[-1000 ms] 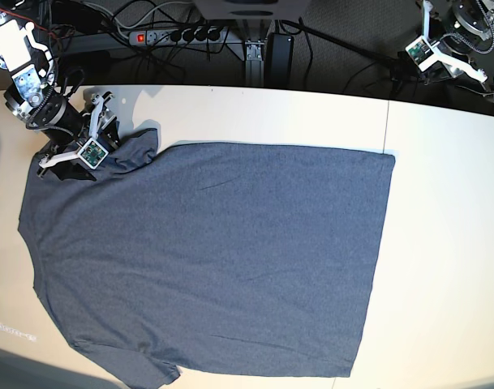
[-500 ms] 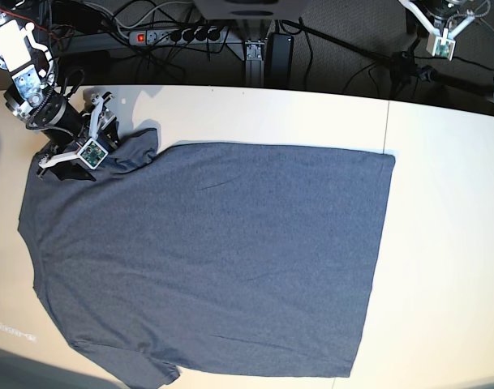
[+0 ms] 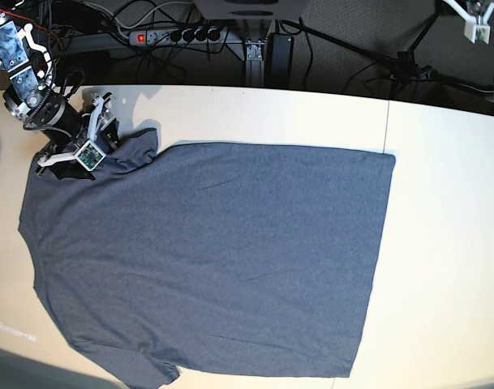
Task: Fold the T-shirt properly
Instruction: 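Lower the left gripper onto the hem corner by the collar side and grasp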
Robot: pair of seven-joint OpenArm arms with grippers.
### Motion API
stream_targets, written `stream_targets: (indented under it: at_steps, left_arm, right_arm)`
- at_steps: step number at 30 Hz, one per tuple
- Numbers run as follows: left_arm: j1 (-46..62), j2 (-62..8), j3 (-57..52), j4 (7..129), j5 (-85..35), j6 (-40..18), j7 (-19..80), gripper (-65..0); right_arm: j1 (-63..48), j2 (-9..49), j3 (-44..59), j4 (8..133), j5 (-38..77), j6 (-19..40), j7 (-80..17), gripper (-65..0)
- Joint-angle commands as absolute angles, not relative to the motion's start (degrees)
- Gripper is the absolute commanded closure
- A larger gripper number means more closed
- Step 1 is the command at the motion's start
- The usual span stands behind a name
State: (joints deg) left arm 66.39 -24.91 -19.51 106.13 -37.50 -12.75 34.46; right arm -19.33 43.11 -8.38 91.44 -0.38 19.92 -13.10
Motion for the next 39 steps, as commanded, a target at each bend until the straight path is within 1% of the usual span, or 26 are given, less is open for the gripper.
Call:
stream_targets:
  at_steps: [1, 3, 6, 9, 11, 14, 16, 19, 26, 32, 39]
  left_arm:
    - [68.40, -25.43, -19.46, 110.00, -38.06, -15.57, 32.88, -17.8]
    - [70.96, -25.50, -17.89, 117.16, -35.97, -16.36, 31.44, -17.8]
    - [72.23, -26.94, -13.87, 127.26, -27.79, -16.16, 28.56, -17.8]
    - [70.65, -30.02, -9.43, 131.98, -20.43, -13.96, 24.99, -17.8]
    - [67.83, -31.92, -6.81, 131.52, -15.46, -12.36, 24.43, -17.8]
    - [63.79, -34.09, -4.03, 130.39, -10.46, -11.92, 24.05, -17.8]
    - [61.65, -35.18, -2.85, 130.39, -8.62, -10.87, 23.14, -17.8]
    - [57.95, -37.39, -0.58, 130.39, -6.39, -10.90, 21.19, -17.8]
    - [46.11, -43.05, 3.84, 129.10, -2.66, -10.48, 19.00, -17.8]
    - [35.97, -45.78, 7.97, 121.16, -1.45, -10.68, 17.23, -17.8]
    - [24.14, -48.45, 21.08, 110.69, 6.00, -11.62, 16.53, -17.9]
  right_arm:
    - [-19.51, 43.97, -8.38, 91.37, -0.84, 21.21, -15.03, -41.8]
    - [-19.51, 43.97, -8.38, 91.37, -0.84, 21.21, -15.03, -41.8]
    - [-19.53, 43.94, -8.38, 91.37, -0.84, 21.19, -15.03, -41.8]
    - [-19.53, 43.94, -8.38, 91.37, -0.84, 21.21, -15.05, -41.8]
    - [-19.51, 43.97, -8.38, 91.37, -0.86, 21.21, -15.07, -41.8]
    - [-19.53, 43.97, -8.38, 91.37, -0.86, 21.21, -15.07, -41.8]
    - [-19.51, 43.97, -8.38, 91.37, -0.86, 21.21, -15.05, -41.8]
    - [-19.53, 43.97, -8.38, 91.37, -0.86, 21.21, -15.05, -41.7]
    - [-19.38, 43.97, -8.38, 91.37, -0.91, 21.19, -15.07, -41.8]
    - [-19.29, 43.92, -8.38, 91.26, -1.06, 21.21, -15.18, -41.8]
    - [-18.44, 43.94, -8.38, 91.26, -1.04, 21.21, -15.25, -41.8]
